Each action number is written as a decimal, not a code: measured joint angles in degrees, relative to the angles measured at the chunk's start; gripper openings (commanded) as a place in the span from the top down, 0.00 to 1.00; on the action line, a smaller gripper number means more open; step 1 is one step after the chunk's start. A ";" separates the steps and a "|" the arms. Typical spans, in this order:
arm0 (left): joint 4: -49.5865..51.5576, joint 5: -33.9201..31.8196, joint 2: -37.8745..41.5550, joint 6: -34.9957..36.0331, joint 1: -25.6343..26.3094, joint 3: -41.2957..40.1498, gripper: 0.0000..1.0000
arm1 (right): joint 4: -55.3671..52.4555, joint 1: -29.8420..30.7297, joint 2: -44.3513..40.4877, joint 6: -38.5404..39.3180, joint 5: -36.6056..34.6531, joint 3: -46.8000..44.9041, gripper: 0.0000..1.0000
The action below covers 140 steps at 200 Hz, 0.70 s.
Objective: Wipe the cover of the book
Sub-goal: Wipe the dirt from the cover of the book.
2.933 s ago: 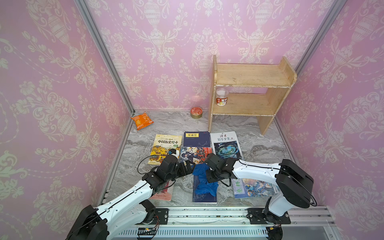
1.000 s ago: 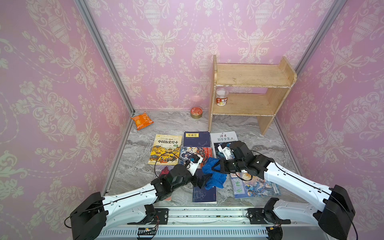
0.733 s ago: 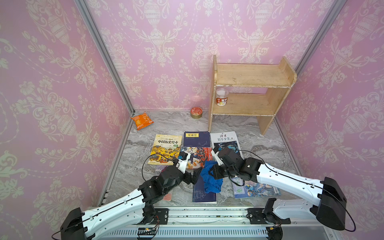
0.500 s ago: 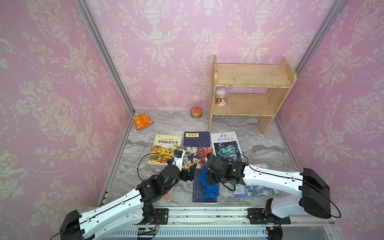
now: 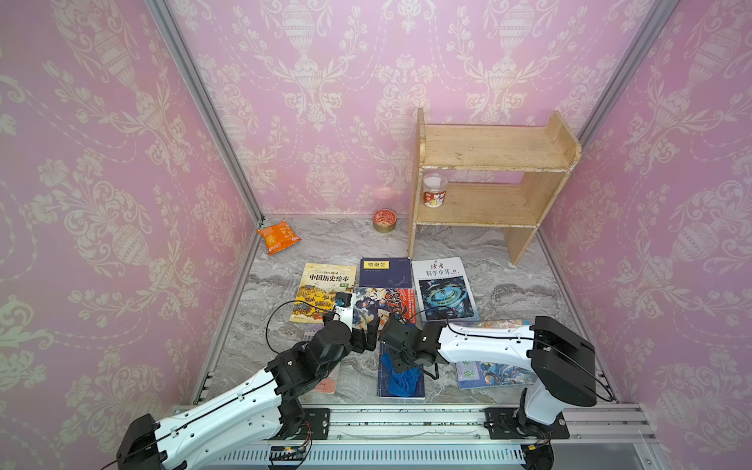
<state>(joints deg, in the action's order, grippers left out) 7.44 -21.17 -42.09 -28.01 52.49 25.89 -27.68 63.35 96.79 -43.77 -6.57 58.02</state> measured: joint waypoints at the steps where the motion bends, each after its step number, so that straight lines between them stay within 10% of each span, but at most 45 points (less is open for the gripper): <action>1: 0.00 0.00 0.00 0.02 0.00 0.00 0.01 | 0.15 -0.20 -0.17 0.02 0.09 -0.24 1.00; 140: -0.15 3.34 -2.95 -2.82 -2.91 -0.02 0.01 | 11.39 -6.12 2.80 -1.73 6.29 0.02 1.00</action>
<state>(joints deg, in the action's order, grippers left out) 7.29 -17.82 -45.04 -30.83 49.58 25.87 -16.29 57.23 99.59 -45.50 -0.27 58.04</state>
